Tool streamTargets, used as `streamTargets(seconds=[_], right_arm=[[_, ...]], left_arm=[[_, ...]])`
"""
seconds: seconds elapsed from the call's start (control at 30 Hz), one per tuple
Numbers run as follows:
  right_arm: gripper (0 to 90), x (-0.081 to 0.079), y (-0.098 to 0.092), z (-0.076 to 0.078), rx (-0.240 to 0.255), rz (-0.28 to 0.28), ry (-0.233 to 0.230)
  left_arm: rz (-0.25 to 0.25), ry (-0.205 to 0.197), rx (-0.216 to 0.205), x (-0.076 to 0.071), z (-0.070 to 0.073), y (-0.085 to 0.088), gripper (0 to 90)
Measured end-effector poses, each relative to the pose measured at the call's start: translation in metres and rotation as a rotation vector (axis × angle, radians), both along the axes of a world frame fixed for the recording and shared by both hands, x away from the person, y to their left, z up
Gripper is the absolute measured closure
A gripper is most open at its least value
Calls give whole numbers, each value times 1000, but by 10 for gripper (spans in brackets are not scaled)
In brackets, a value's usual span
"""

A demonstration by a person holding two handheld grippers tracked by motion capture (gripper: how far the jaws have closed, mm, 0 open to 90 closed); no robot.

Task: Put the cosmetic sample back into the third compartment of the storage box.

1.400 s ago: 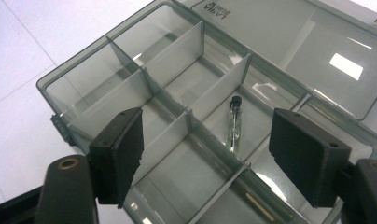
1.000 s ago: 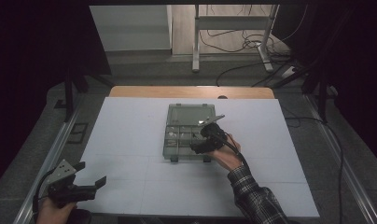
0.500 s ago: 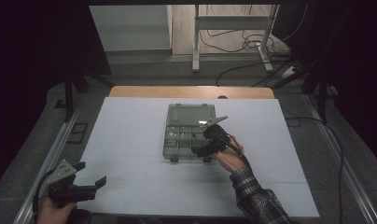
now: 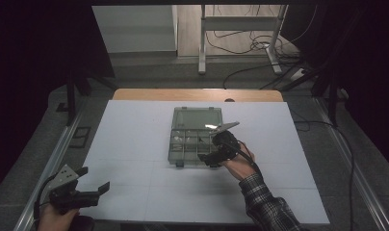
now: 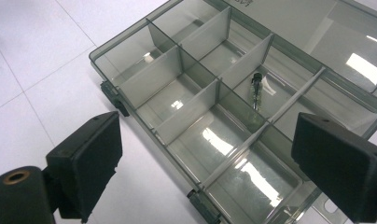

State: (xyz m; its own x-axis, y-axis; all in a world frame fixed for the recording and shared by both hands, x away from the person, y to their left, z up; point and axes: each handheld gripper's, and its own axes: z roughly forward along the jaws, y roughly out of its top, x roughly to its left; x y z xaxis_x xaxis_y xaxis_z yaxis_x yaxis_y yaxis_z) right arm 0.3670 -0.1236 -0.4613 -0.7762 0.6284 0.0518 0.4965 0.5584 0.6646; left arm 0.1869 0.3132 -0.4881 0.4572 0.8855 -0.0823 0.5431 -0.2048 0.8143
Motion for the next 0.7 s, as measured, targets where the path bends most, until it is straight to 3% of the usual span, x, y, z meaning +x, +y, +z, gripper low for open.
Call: streamTargets(seconds=[0.7], right_arm=[[44, -19, -11, -3, 5, -3, -12]], left_arm=[[0, 0, -6, 0, 0, 0, 21]])
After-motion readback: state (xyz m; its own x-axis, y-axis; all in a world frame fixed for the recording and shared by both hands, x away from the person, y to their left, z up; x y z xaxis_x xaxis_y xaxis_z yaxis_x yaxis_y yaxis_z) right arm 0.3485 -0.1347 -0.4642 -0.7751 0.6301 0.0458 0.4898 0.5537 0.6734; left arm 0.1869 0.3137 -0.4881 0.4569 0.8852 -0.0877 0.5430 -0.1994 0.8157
